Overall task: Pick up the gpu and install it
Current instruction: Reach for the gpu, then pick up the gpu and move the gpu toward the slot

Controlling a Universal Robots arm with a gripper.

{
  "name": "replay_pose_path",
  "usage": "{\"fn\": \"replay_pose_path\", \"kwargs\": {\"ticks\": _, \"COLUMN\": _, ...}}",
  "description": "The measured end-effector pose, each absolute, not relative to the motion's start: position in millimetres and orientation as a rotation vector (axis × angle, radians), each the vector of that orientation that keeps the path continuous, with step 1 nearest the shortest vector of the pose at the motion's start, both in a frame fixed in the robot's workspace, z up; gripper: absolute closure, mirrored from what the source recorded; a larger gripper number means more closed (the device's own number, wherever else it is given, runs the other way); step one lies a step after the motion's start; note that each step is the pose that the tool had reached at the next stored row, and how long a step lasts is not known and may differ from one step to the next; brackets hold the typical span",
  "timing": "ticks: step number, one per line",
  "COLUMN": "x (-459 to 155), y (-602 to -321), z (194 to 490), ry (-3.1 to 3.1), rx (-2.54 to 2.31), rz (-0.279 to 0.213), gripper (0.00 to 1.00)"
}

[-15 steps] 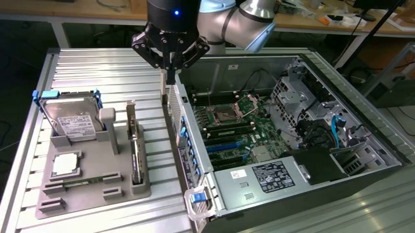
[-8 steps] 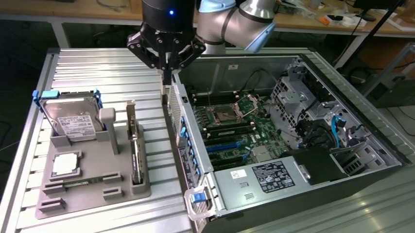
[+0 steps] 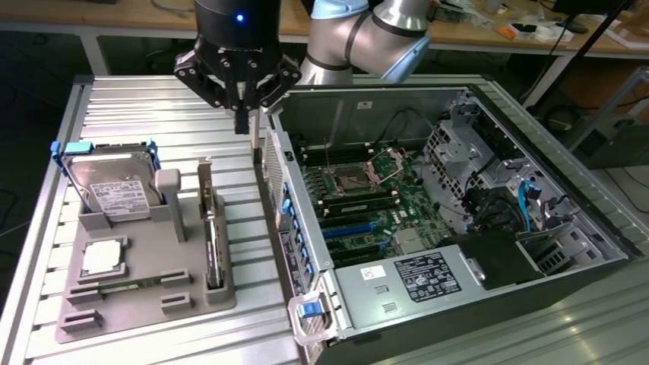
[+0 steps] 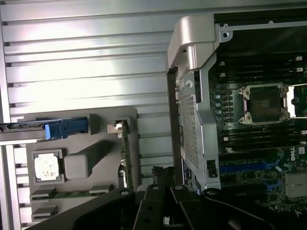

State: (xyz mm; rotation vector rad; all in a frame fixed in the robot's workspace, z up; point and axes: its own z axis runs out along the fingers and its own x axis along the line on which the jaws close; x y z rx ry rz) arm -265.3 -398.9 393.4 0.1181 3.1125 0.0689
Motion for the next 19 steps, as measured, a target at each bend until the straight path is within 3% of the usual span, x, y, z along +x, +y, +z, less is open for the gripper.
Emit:
{"fn": "replay_pose_path", "kwargs": {"ticks": 12, "x": -327, "y": -399, "z": 393, "ry": 3.111, "rx": 0.118, "rz": 0.069, "gripper": 0.89}}
{"fn": "replay_pose_path", "kwargs": {"ticks": 19, "x": -329, "y": -399, "z": 393, "ry": 3.111, "rx": 0.118, "rz": 0.069, "gripper": 0.89}}
